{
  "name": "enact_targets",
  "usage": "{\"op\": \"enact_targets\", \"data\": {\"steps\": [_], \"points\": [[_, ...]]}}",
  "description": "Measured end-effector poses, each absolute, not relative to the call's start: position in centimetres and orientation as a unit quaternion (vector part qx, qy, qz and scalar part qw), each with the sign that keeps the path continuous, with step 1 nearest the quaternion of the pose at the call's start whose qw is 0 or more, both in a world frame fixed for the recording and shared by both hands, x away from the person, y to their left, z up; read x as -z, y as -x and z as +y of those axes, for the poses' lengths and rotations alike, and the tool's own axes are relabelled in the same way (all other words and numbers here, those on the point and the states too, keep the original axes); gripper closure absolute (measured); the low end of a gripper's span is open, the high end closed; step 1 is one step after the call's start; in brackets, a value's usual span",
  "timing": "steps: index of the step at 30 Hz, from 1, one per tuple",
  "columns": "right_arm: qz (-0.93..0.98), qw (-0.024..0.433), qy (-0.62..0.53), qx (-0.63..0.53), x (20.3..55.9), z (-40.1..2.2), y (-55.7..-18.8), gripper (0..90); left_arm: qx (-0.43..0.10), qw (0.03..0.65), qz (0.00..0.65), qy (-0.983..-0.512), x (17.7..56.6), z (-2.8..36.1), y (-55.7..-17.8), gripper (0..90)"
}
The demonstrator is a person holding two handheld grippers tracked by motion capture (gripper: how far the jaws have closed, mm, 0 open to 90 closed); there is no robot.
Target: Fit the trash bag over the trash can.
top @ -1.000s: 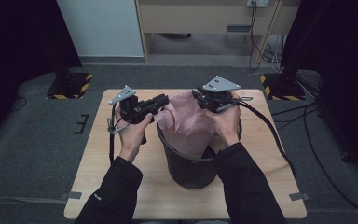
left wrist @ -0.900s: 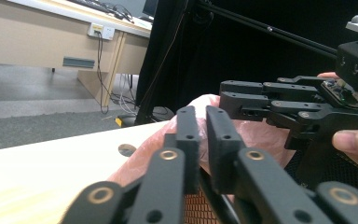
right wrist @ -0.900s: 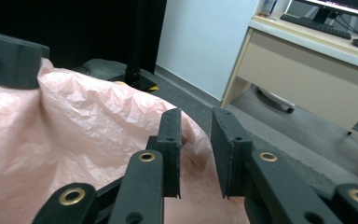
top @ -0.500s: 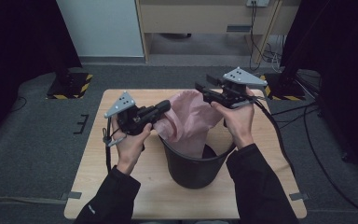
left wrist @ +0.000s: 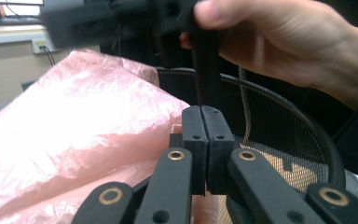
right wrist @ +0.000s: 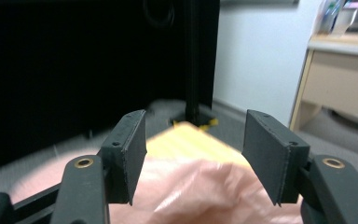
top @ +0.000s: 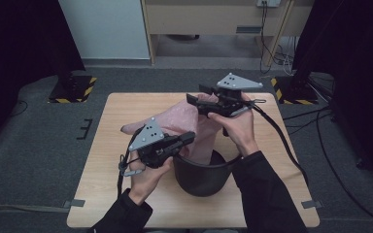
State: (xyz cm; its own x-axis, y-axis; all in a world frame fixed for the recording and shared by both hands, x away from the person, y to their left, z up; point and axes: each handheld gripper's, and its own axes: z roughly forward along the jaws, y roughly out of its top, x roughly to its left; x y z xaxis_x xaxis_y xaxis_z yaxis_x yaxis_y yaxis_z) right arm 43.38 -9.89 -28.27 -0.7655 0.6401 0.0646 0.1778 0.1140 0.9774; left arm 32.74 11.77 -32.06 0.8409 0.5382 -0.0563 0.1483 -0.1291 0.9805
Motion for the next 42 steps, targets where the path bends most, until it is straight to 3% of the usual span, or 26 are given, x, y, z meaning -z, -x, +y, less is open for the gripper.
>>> {"op": "enact_targets", "data": {"steps": [5,7,8,9,13,19,22,28,30,33,34,35,39,42], "points": [[0.750,0.185,-0.286,-0.566,29.7,-9.4,-43.6,46.4,-0.143,0.621,0.238,-0.733,32.8,12.0,-32.7,84.3],[0.767,0.179,-0.285,-0.547,30.4,-9.4,-43.5,50.9,-0.136,0.638,0.249,-0.716,33.0,12.4,-32.5,75.1],[0.773,0.176,-0.285,-0.539,30.7,-9.4,-43.5,51.7,-0.138,0.650,0.254,-0.703,32.9,12.7,-32.3,75.1],[0.789,0.167,-0.281,-0.520,31.5,-9.4,-43.4,52.3,-0.152,0.658,0.262,-0.689,32.3,13.4,-32.2,64.6],[0.802,0.155,-0.285,-0.502,32.2,-9.5,-43.3,51.9,-0.187,0.673,0.286,-0.656,31.4,14.9,-32.3,55.7],[0.821,0.151,-0.292,-0.467,32.8,-9.3,-43.4,47.1,-0.210,0.651,0.357,-0.636,32.5,17.3,-34.8,51.7],[0.821,0.143,-0.299,-0.465,33.0,-9.3,-43.5,44.6,-0.184,0.649,0.385,-0.630,34.1,17.7,-36.5,51.5],[0.827,0.132,-0.305,-0.454,33.3,-9.3,-43.6,41.8,-0.158,0.657,0.387,-0.627,34.6,17.0,-37.3,56.1],[0.820,0.136,-0.311,-0.460,33.1,-9.5,-43.6,41.7,-0.155,0.655,0.386,-0.631,34.5,16.9,-37.4,61.3],[0.786,0.172,-0.321,-0.500,32.2,-10.1,-43.5,40.2,-0.168,0.645,0.389,-0.636,34.2,16.8,-37.2,66.8],[0.768,0.186,-0.323,-0.521,31.8,-10.3,-43.4,39.2,-0.171,0.642,0.391,-0.637,34.0,16.9,-37.2,73.7],[0.751,0.198,-0.326,-0.539,31.5,-10.6,-43.4,38.9,-0.174,0.641,0.393,-0.636,33.9,17.0,-37.2,73.7],[0.706,0.232,-0.334,-0.579,30.3,-11.5,-43.2,37.5,-0.182,0.637,0.393,-0.638,33.3,17.0,-36.9,87.9],[0.677,0.238,-0.331,-0.613,29.4,-12.3,-42.9,38.2,-0.192,0.652,0.371,-0.633,32.5,16.7,-36.4,89.9]]}}
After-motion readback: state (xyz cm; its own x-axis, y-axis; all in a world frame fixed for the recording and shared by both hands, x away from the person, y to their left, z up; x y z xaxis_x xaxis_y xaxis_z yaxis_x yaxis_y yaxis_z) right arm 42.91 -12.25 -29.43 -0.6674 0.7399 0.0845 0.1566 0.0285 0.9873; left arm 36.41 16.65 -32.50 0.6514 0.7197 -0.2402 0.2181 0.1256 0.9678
